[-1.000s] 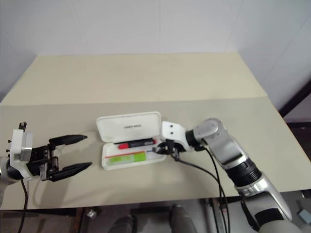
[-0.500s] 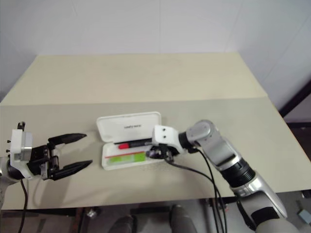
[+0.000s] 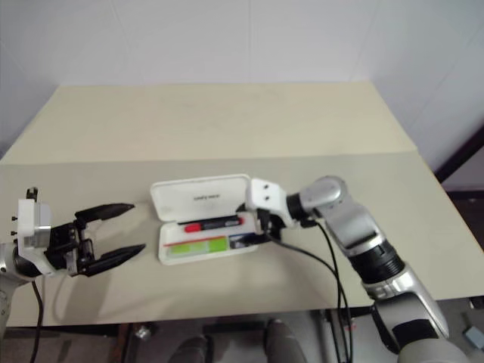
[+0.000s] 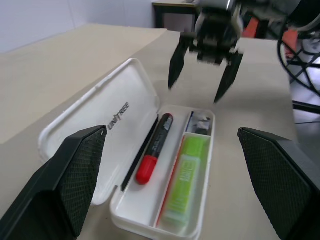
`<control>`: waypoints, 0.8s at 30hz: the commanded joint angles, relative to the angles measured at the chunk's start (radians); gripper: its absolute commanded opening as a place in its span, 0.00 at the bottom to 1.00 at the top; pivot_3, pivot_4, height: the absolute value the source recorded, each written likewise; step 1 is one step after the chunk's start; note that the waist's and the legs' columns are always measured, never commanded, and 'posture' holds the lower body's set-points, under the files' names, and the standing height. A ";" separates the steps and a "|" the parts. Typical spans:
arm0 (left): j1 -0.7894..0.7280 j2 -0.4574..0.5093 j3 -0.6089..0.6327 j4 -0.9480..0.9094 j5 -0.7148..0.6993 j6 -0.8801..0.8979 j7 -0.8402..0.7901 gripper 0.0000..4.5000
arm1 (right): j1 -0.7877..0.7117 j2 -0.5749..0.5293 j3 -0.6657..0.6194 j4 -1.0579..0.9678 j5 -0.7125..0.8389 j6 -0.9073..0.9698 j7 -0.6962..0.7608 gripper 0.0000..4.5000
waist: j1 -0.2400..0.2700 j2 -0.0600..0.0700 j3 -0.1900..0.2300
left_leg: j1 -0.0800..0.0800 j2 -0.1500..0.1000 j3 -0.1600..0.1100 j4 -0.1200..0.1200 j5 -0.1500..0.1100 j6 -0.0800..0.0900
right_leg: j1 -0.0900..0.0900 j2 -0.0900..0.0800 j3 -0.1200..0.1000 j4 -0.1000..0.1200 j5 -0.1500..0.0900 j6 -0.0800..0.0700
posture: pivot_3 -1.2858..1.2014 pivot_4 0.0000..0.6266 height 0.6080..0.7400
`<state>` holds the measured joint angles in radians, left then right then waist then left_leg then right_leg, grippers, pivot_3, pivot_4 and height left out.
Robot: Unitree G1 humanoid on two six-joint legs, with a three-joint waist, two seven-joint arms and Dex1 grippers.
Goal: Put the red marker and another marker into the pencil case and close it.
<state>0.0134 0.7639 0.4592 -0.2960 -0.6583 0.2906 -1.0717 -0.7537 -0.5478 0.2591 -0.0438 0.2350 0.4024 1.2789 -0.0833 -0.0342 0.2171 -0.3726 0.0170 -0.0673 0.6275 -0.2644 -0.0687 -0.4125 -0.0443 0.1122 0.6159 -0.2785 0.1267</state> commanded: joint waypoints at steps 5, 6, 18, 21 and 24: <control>-0.134 0.017 -0.037 0.116 0.037 -0.048 0.001 1.00 | 0.072 0.044 -0.171 0.057 0.213 -0.054 0.049 1.00 | 0.002 0.000 0.000 | 0.000 0.000 0.000 0.000 0.000 0.000 | 0.000 0.000 -0.001 0.000 0.002 0.003 | 0.52 0.24 1.00; -0.166 0.014 -0.043 0.149 0.046 -0.045 0.017 1.00 | 0.078 0.040 -0.168 0.080 0.203 -0.075 0.055 1.00 | 0.002 0.000 0.000 | 0.000 0.000 0.000 0.000 0.000 0.000 | 0.000 0.000 -0.001 0.000 0.002 0.003 | 0.52 0.24 1.00; -0.391 0.041 -0.144 0.430 0.128 -0.081 -0.057 0.28 | 0.079 0.035 -0.213 0.166 0.225 -0.113 0.037 1.00 | 0.002 0.000 0.000 | -0.001 0.000 -0.001 -0.001 0.000 0.000 | -0.001 0.000 -0.002 0.001 0.002 0.005 | 0.52 0.24 1.00; -0.494 0.050 -0.175 0.556 0.168 -0.121 -0.085 0.06 | 0.083 0.028 -0.230 0.173 0.236 -0.109 0.037 1.00 | 0.006 0.000 0.000 | -0.001 0.000 -0.001 0.000 0.000 0.000 | -0.001 0.000 -0.002 0.001 0.002 0.005 | 0.52 0.24 1.00; -0.584 0.060 -0.189 0.652 0.194 -0.153 -0.111 0.01 | 0.084 0.025 -0.242 0.176 0.236 -0.114 0.029 1.00 | 0.005 0.000 0.000 | -0.002 0.000 -0.001 0.000 0.000 0.000 | -0.001 0.000 -0.002 0.001 0.003 0.006 | 0.52 0.24 1.00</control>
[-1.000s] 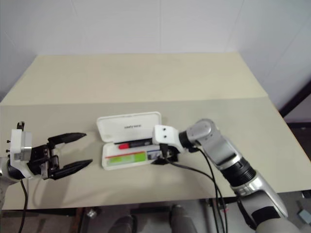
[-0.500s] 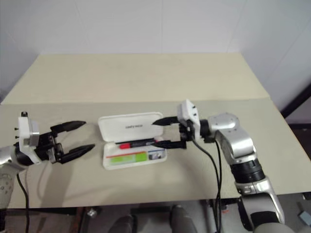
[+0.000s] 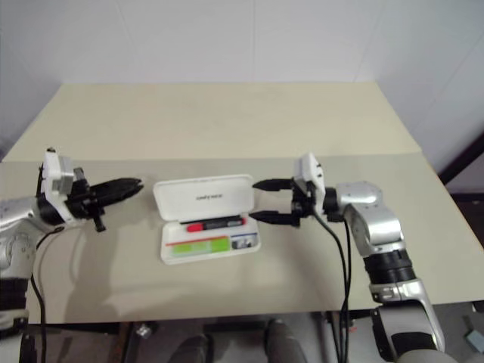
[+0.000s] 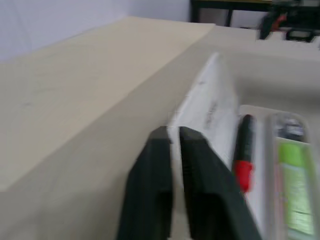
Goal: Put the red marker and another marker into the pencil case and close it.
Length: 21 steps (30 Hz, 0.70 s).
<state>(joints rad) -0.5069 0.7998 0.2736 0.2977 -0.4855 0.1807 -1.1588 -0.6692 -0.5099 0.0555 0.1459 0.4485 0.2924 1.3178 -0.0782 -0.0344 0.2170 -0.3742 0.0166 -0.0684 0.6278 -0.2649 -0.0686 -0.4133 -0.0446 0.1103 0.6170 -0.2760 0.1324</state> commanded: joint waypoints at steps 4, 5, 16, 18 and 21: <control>-0.189 0.038 -0.035 0.222 0.074 -0.101 -0.063 0.01 | 0.004 -0.022 -0.050 -0.014 0.020 0.002 -0.026 1.00 | 0.001 0.000 0.000 | -0.001 0.000 -0.001 -0.001 0.000 0.000 | -0.001 0.000 -0.001 0.000 0.000 0.000 | 0.52 0.24 1.00; -0.229 0.036 -0.052 0.290 0.097 -0.121 -0.072 0.01 | 0.006 -0.027 -0.050 -0.010 0.017 0.004 -0.026 1.00 | 0.000 0.000 0.000 | -0.001 0.000 -0.001 -0.001 0.000 0.000 | -0.001 0.000 -0.001 0.000 0.000 0.000 | 0.52 0.24 1.00; -0.501 -0.052 -0.182 0.783 0.268 -0.255 -0.213 0.01 | 0.017 -0.098 -0.139 0.098 0.075 -0.013 0.057 1.00 | 0.003 0.000 0.000 | -0.002 0.000 -0.001 0.000 0.000 0.001 | -0.001 0.000 -0.001 0.001 -0.001 0.002 | 0.52 0.24 1.00; -0.522 -0.062 -0.190 0.819 0.287 -0.274 -0.235 0.01 | 0.009 -0.095 -0.176 0.124 0.110 -0.018 0.082 1.00 | 0.003 0.000 0.000 | -0.002 0.000 -0.001 0.000 0.000 0.001 | -0.001 0.000 -0.001 0.000 -0.001 0.002 | 0.52 0.24 1.00; -0.552 -0.085 -0.213 0.826 0.304 -0.273 -0.312 0.01 | -0.017 -0.102 -0.231 0.186 0.165 -0.043 0.173 1.00 | 0.001 0.000 0.000 | -0.002 0.000 -0.001 0.000 -0.001 0.001 | -0.001 0.000 -0.001 0.001 -0.001 0.002 | 0.52 0.24 1.00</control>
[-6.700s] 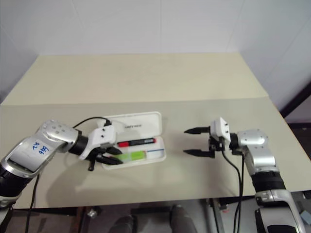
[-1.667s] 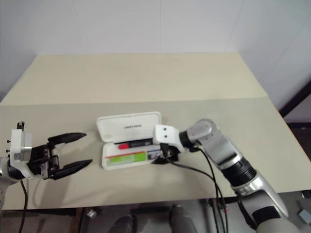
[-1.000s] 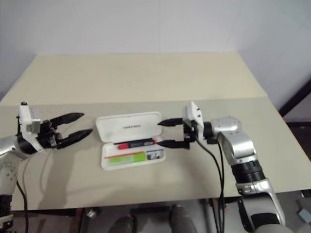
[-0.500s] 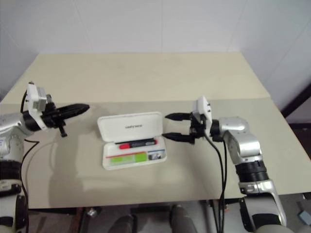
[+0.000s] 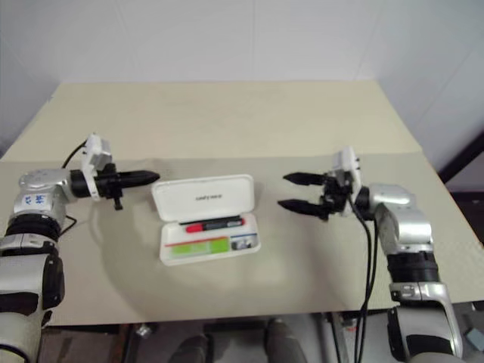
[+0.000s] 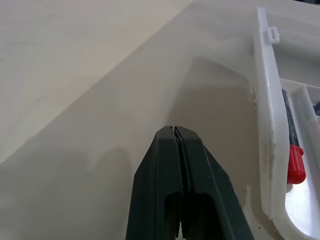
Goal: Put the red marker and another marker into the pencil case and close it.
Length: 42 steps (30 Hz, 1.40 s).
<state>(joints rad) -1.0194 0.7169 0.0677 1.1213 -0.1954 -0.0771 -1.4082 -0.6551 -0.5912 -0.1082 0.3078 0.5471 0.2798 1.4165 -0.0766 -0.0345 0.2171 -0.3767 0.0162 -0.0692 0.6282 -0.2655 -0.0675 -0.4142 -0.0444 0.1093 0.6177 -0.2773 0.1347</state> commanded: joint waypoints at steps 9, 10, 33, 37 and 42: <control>-0.025 -0.017 -0.092 -0.170 -0.063 0.056 -0.206 0.01 | -0.075 -0.058 -0.051 0.133 0.036 -0.144 0.192 1.00 | -0.006 0.000 0.000 | 0.000 0.000 0.000 0.001 0.000 0.000 | 0.000 0.000 0.000 0.003 0.000 0.000 | 0.52 0.24 1.00; -0.009 -0.011 -0.115 -0.211 -0.088 0.071 -0.206 0.01 | -0.074 -0.058 -0.050 0.134 0.041 -0.146 0.195 1.00 | -0.005 0.000 0.001 | 0.000 0.000 0.000 0.001 0.000 0.000 | 0.000 0.000 0.000 0.003 0.000 0.000 | 0.52 0.24 1.00; 0.242 0.069 -0.453 -0.714 -0.151 -0.022 -0.206 0.01 | -0.077 -0.096 0.056 0.162 0.106 -0.199 0.198 1.00 | -0.003 0.002 0.001 | 0.001 0.000 0.000 0.002 0.000 0.000 | 0.000 0.000 0.002 0.003 -0.001 0.000 | 0.52 0.24 1.00; 0.244 0.072 -0.522 -0.673 -0.071 -0.168 -0.206 0.01 | -0.076 -0.093 0.059 0.167 0.103 -0.204 0.198 1.00 | -0.002 0.002 0.001 | 0.001 0.000 0.000 0.002 0.000 0.000 | 0.000 0.000 0.002 0.003 -0.001 0.000 | 0.52 0.24 1.00; 0.213 0.050 -0.557 -0.572 0.021 -0.344 -0.206 0.01 | -0.085 -0.087 0.067 0.178 0.100 -0.210 0.198 1.00 | -0.001 0.002 0.001 | 0.004 0.000 0.000 0.003 0.000 0.000 | 0.003 0.000 0.002 0.003 -0.001 0.000 | 0.52 0.24 1.00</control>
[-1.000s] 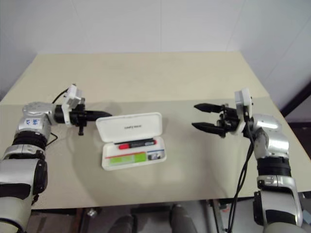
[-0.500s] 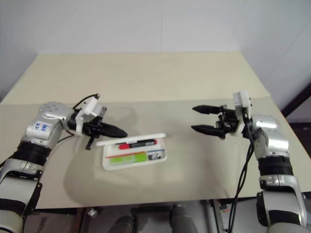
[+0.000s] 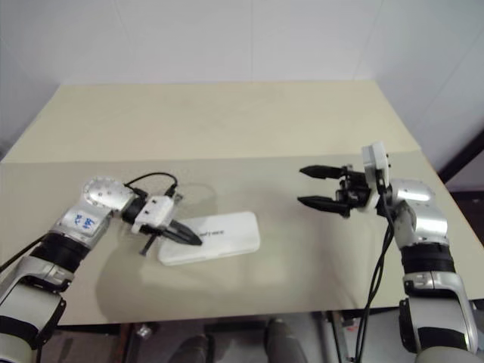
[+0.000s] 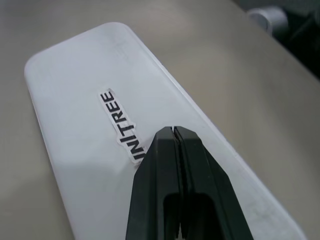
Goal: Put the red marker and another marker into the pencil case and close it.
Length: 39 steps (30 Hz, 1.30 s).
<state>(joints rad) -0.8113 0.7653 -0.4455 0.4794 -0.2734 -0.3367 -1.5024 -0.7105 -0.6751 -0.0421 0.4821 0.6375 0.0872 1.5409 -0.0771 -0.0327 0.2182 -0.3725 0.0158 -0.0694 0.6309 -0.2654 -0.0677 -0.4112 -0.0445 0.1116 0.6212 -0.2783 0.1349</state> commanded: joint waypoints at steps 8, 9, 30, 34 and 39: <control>0.031 -0.040 0.022 0.059 0.034 -0.049 -0.086 0.01 | -0.061 0.000 0.030 0.034 0.016 -0.030 0.073 1.00 | -0.003 0.002 -0.001 | 0.002 0.000 0.001 0.001 0.002 0.003 | 0.003 0.000 0.001 0.000 0.000 0.000 | 0.52 0.24 1.00; 0.038 -0.043 0.040 0.047 0.022 -0.029 -0.081 0.01 | -0.062 -0.002 0.036 0.034 0.020 -0.028 0.073 1.00 | -0.003 0.002 -0.001 | 0.002 0.000 0.001 0.001 0.002 0.003 | 0.003 0.000 0.002 0.001 0.000 0.000 | 0.52 0.24 1.00; 0.464 0.061 0.667 -0.582 -0.422 0.676 0.242 0.72 | -0.189 -0.012 0.155 0.178 0.052 -0.084 0.073 1.00 | -0.008 0.002 0.000 | -0.001 0.000 0.000 -0.001 0.001 0.002 | -0.002 0.000 0.000 0.003 -0.001 -0.001 | 0.52 0.24 1.00; 0.546 0.058 0.734 -0.626 -0.411 0.651 0.266 0.99 | -0.211 -0.013 0.170 0.218 0.051 -0.104 0.073 1.00 | -0.007 0.002 0.000 | -0.001 0.000 0.000 -0.001 0.001 0.001 | -0.002 0.000 0.000 0.002 -0.001 -0.001 | 0.52 0.24 1.00; 0.629 0.081 0.823 -0.677 -0.452 0.669 0.257 0.99 | -0.230 -0.022 0.187 0.221 0.058 -0.100 0.073 1.00 | -0.006 0.002 0.000 | -0.001 0.000 0.000 -0.001 0.000 0.001 | -0.002 -0.001 0.000 0.000 -0.001 -0.001 | 0.52 0.24 1.00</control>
<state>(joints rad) -0.1951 0.8232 0.3221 -0.1566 -0.6894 0.3280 -1.2361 -0.9094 -0.6778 0.1536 0.7183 0.6791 -0.0012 1.5475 -0.0832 -0.0308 0.2178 -0.3738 0.0161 -0.0695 0.6295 -0.2655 -0.0674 -0.4134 -0.0452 0.1118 0.6213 -0.2794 0.1340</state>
